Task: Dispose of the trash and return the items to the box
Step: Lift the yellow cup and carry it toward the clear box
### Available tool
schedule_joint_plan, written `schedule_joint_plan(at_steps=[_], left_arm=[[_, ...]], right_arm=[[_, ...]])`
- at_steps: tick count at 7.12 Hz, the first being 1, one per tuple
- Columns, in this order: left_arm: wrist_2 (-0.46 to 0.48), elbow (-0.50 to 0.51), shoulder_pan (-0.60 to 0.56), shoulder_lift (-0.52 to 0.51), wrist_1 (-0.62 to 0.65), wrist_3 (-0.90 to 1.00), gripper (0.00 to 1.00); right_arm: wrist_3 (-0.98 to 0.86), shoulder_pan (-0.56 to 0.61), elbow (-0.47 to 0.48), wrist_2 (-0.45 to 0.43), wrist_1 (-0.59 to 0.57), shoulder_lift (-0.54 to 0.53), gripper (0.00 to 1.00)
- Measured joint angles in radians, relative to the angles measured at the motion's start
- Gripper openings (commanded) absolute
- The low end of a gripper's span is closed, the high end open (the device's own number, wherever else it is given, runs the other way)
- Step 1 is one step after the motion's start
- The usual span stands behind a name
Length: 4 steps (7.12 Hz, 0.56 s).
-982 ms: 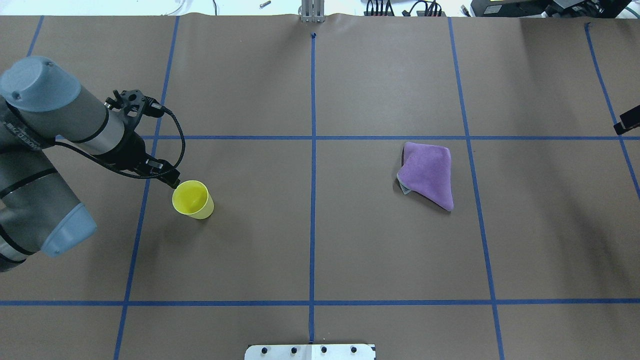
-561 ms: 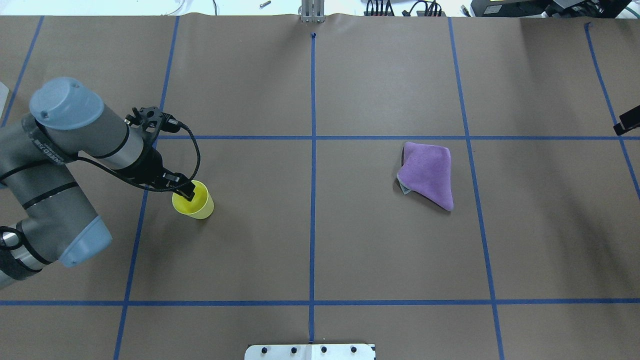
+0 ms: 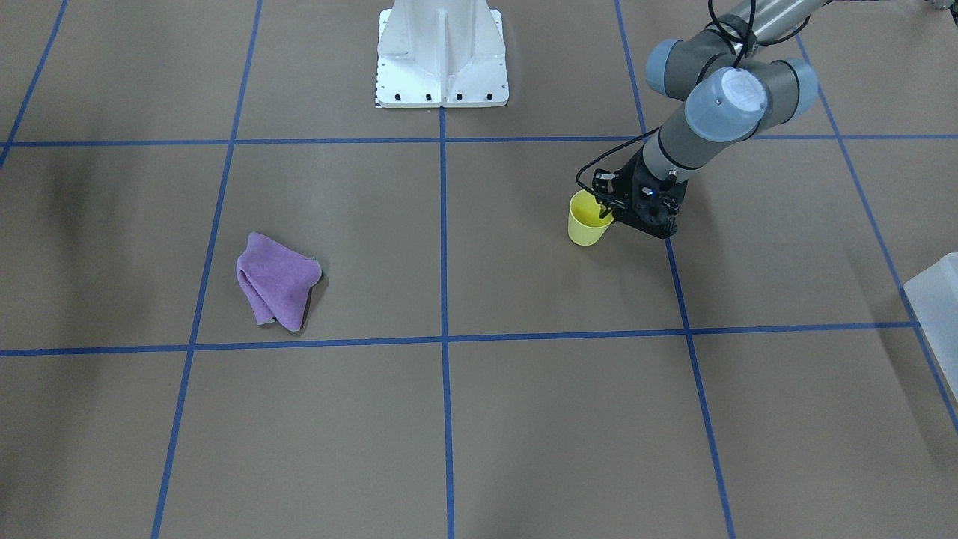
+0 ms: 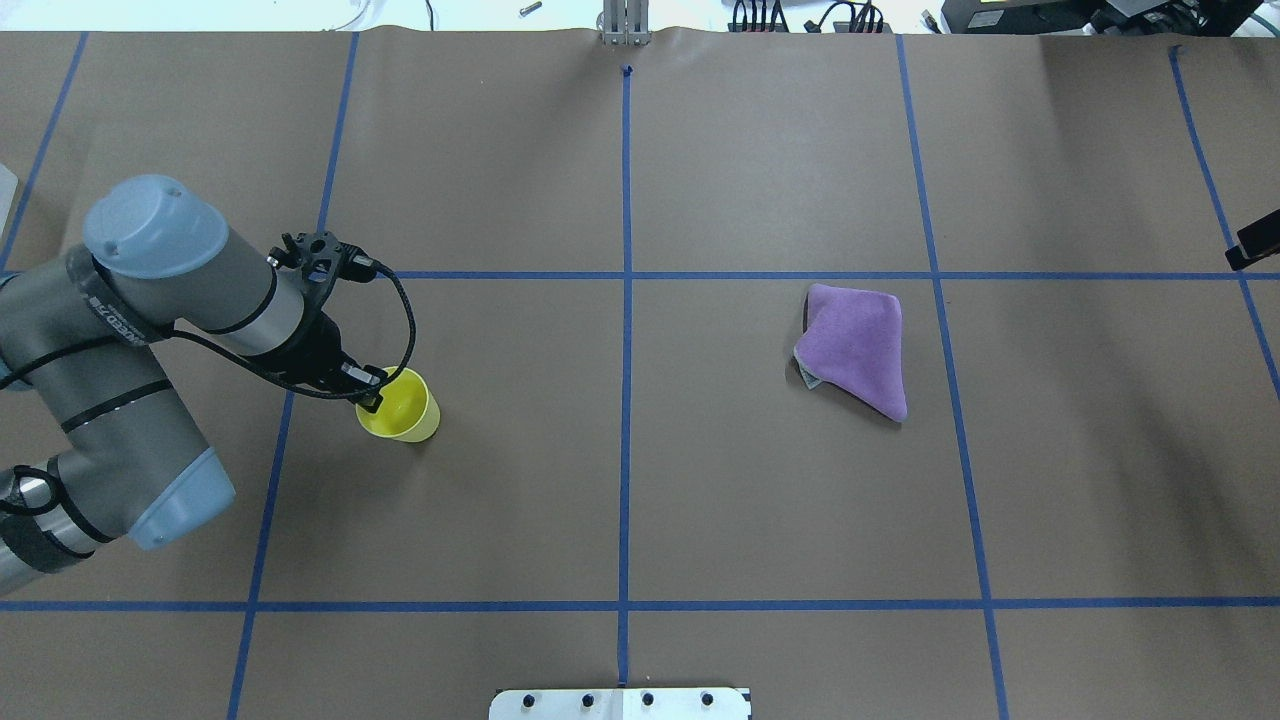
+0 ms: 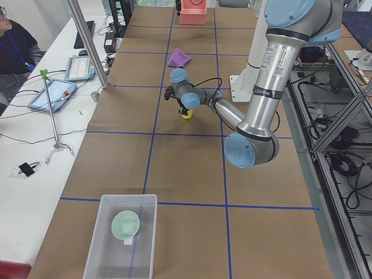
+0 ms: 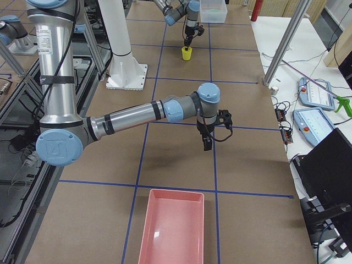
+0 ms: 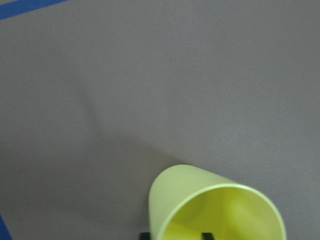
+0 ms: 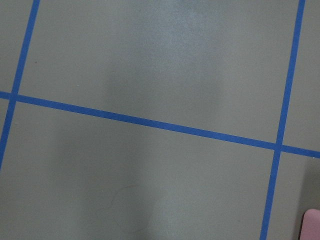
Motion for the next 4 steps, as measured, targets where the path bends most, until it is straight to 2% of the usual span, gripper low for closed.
schedule_joint_plan(at_steps=[2,4], left_arm=[[-0.054,-0.009,-0.109,0.006,0.018,-0.009,0.0],[-0.138,-0.01,-0.297,0.025,0.101,0.039,0.0]], right_arm=[[0.0,0.0,0.002,-0.001,0.0,0.001,1.0],[0.003,-0.005,0.003,-0.001,0.0,0.011,1.0]])
